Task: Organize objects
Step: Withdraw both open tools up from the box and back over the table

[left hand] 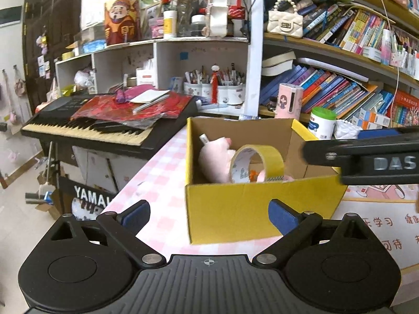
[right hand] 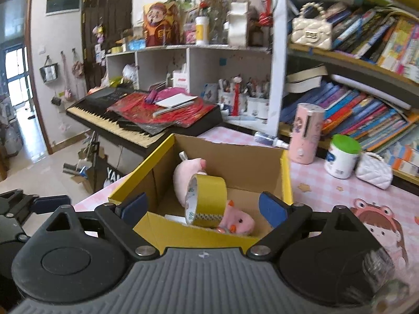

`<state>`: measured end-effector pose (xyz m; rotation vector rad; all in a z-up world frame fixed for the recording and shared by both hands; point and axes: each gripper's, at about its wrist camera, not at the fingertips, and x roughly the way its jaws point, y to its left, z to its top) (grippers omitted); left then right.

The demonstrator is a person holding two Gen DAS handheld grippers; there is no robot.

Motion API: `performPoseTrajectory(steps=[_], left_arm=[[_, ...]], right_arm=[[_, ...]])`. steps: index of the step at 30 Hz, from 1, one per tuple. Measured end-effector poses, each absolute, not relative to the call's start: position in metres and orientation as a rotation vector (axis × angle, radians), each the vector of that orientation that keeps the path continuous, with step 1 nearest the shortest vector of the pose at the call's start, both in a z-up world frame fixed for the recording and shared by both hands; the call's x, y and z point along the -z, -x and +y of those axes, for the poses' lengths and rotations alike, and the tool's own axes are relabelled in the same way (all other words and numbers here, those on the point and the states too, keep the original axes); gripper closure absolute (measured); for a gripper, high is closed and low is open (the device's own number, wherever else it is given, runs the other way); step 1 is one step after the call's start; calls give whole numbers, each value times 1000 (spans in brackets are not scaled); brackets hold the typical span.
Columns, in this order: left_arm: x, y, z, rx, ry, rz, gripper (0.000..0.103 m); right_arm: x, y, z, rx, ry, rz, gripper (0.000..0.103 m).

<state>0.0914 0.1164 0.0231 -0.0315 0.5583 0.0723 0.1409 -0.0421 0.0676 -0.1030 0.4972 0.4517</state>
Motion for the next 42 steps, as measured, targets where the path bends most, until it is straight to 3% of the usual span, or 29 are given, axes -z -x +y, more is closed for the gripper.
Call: performPoseTrajectory(steps=[23, 42], left_arm=[[0, -10, 128, -104, 39, 684, 4], [12, -9, 95, 78, -31, 753, 4]], right_arm=[[-10, -39, -48, -311, 163, 609, 9], [-1, -10, -80, -163, 109, 668, 7]])
